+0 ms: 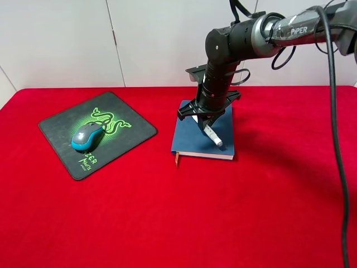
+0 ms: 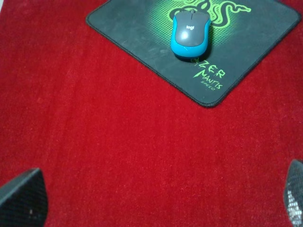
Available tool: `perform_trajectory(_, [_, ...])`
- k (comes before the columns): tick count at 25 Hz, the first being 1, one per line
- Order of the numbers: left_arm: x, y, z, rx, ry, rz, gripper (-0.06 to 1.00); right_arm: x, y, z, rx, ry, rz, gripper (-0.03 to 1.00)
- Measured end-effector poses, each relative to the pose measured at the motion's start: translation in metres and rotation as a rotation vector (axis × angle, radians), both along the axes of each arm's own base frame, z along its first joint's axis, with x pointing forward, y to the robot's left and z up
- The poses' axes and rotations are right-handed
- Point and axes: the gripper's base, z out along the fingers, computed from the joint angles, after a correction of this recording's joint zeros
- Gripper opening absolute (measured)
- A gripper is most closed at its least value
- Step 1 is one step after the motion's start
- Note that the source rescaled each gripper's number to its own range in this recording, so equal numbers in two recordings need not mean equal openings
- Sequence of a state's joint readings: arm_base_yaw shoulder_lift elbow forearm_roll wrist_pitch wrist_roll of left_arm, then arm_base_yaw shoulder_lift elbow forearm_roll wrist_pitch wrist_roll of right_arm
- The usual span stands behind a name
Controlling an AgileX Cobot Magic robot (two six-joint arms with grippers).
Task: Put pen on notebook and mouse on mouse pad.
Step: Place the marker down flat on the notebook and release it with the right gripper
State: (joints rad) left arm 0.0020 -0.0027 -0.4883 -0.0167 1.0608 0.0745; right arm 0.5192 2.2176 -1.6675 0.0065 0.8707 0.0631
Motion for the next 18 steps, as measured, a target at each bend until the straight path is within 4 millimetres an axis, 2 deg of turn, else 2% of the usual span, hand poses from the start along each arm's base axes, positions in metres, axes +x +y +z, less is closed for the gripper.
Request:
perform_trajectory(8, [0.0,0.0,0.0,0.0,0.0,0.0,1.0,0.0001,0.0001,0.0,0.001,-0.001,0.0,0.0])
perform_trajectory(9, [0.0,0.0,0.0,0.0,0.0,0.0,1.0,0.0001,0.0001,0.0,0.001,-0.001,0.0,0.01])
perform_trajectory(10, [0.0,0.0,0.0,0.0,0.0,0.0,1.0,0.0001,0.0001,0.0,0.001,-0.001,0.0,0.06])
perform_trajectory(11, [0.0,0.0,0.0,0.0,0.0,0.0,1.0,0.0001,0.0001,0.0,0.001,-0.001,0.0,0.15])
perform_trajectory(12, [0.0,0.0,0.0,0.0,0.0,0.0,1.0,0.0003,0.0001,0.0001,0.002,-0.003,0.0,0.33])
perform_trajectory(13, [0.0,0.0,0.0,0.0,0.0,0.0,1.0,0.0007,0.0004,0.0002,0.004,-0.007,0.0,0.57])
perform_trajectory(15, [0.0,0.0,0.0,0.0,0.0,0.0,1.0,0.0012,0.0008,0.0004,0.01,-0.014,0.0,0.85])
perform_trajectory(18, [0.0,0.0,0.0,0.0,0.0,0.0,1.0,0.001,0.001,0.0003,0.012,-0.011,-0.002,0.97])
